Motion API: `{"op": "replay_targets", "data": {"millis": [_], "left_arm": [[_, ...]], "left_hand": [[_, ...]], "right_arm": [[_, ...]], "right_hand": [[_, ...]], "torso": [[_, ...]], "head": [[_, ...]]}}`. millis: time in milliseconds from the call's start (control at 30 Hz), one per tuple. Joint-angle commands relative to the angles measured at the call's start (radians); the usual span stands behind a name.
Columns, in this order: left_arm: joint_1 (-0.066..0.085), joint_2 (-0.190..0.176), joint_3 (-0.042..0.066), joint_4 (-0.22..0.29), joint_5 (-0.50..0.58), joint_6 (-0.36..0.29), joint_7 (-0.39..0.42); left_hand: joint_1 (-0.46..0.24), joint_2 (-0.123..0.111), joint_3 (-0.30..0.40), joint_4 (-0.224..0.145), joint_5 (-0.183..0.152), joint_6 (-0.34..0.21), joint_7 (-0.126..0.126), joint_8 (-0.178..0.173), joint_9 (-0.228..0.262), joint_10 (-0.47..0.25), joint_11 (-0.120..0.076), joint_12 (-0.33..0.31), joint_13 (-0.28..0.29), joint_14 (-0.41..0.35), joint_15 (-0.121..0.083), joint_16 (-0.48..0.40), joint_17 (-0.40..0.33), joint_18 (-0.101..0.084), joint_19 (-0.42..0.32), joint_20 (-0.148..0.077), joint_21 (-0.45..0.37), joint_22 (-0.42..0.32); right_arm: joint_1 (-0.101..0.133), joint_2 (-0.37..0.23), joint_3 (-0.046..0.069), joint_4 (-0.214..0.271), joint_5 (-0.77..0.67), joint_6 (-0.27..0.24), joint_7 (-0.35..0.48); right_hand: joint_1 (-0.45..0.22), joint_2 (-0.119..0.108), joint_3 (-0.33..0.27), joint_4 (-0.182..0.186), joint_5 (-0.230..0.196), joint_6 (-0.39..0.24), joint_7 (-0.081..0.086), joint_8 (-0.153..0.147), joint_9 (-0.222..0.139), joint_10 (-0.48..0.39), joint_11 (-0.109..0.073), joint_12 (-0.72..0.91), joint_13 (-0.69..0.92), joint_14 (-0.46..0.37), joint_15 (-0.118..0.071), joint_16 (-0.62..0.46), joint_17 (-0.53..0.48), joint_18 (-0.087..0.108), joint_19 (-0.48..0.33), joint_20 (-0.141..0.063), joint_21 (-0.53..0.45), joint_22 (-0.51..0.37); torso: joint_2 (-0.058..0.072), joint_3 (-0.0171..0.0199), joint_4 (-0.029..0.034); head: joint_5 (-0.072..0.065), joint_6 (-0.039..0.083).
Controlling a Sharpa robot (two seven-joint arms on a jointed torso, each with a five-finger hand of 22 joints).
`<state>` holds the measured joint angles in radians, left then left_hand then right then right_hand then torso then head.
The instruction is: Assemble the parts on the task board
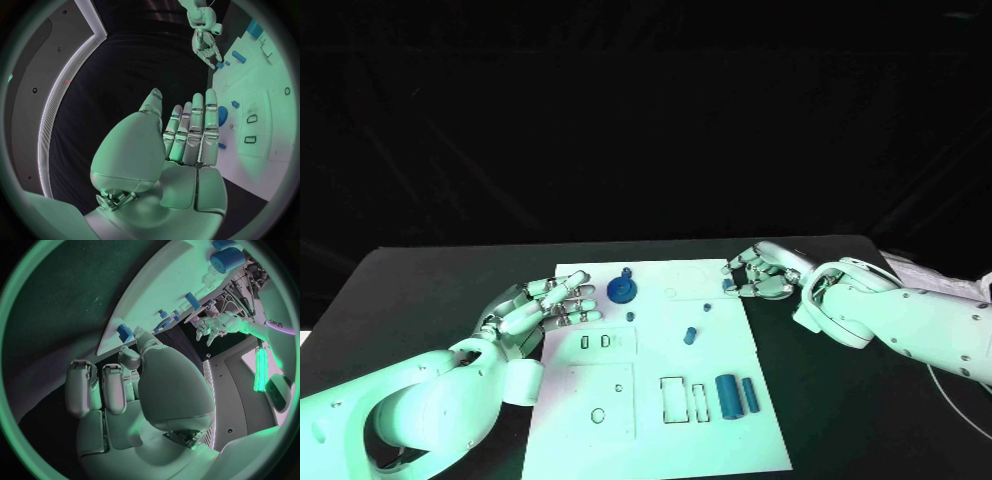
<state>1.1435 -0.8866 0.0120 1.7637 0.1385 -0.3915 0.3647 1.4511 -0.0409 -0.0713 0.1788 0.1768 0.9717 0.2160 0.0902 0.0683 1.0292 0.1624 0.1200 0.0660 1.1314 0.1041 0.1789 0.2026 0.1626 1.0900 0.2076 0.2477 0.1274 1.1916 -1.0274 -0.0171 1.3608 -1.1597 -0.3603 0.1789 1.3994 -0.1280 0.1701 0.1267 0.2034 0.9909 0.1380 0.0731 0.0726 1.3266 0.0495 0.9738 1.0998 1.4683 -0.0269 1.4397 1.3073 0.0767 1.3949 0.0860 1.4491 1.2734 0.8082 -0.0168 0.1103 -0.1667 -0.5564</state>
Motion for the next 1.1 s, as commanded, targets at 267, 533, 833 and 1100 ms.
{"op": "replay_targets", "data": {"millis": [267,533,833,1100], "left_arm": [[0.001,0.001,0.001,0.001,0.001,0.022,0.003],[0.0,0.002,0.001,0.0,0.001,0.022,0.002],[0.0,0.001,0.001,0.001,0.001,0.022,0.002],[0.0,0.0,0.001,0.002,0.001,0.022,0.001]], "left_hand": [[-0.001,0.005,0.0,-0.007,-0.003,-0.003,0.001,-0.004,-0.001,-0.006,0.002,-0.007,-0.001,-0.004,0.006,-0.004,0.001,0.016,0.005,0.002,-0.002,0.0],[-0.001,0.005,0.0,-0.007,-0.003,-0.003,0.001,-0.004,-0.001,-0.006,0.002,-0.007,-0.001,-0.004,0.006,-0.004,0.001,0.016,0.005,0.002,-0.002,0.0],[0.0,0.006,-0.001,-0.01,-0.003,-0.004,0.0,-0.005,-0.001,-0.007,0.002,-0.007,0.0,-0.004,0.006,-0.005,0.004,0.016,0.005,0.002,-0.002,-0.001],[0.0,0.006,-0.001,-0.01,-0.003,-0.004,0.0,-0.005,-0.001,-0.007,0.002,-0.007,0.0,-0.004,0.006,-0.005,0.004,0.016,0.005,0.002,-0.002,-0.001]], "right_arm": [[-0.009,0.015,0.0,-0.023,-0.002,0.026,0.006],[-0.011,0.025,0.0,-0.036,-0.002,0.036,0.001],[-0.011,0.034,0.0,-0.045,-0.005,0.043,-0.005],[-0.011,0.039,0.001,-0.047,-0.01,0.031,-0.016]], "right_hand": [[0.021,0.015,0.011,-0.015,-0.004,0.004,0.004,-0.005,-0.001,-0.006,0.0,-0.003,0.004,0.058,0.003,0.003,0.04,-0.012,-0.003,-0.001,0.001,0.0],[0.037,0.044,0.045,-0.035,-0.052,0.029,0.002,0.002,0.002,-0.003,-0.003,0.003,0.013,0.059,0.001,0.004,0.042,-0.012,-0.002,-0.002,0.002,0.003],[0.036,0.053,0.065,-0.047,-0.067,0.058,-0.005,0.012,0.006,0.002,-0.008,0.01,0.02,0.059,-0.003,0.005,0.046,-0.013,0.0,-0.004,0.004,0.006],[0.027,0.061,0.081,-0.057,-0.074,0.1,-0.018,0.028,0.012,0.008,-0.017,0.017,0.028,0.06,-0.01,0.006,0.049,-0.013,0.002,-0.01,0.005,0.009]], "torso": [[-0.001,-0.0012,0.0007],[-0.002,-0.0016,0.001],[-0.002,-0.0015,0.0005],[-0.002,-0.0017,0.0009]], "head": [[0.0,-0.003],[-0.001,-0.005],[-0.003,-0.006],[-0.003,-0.007]]}}
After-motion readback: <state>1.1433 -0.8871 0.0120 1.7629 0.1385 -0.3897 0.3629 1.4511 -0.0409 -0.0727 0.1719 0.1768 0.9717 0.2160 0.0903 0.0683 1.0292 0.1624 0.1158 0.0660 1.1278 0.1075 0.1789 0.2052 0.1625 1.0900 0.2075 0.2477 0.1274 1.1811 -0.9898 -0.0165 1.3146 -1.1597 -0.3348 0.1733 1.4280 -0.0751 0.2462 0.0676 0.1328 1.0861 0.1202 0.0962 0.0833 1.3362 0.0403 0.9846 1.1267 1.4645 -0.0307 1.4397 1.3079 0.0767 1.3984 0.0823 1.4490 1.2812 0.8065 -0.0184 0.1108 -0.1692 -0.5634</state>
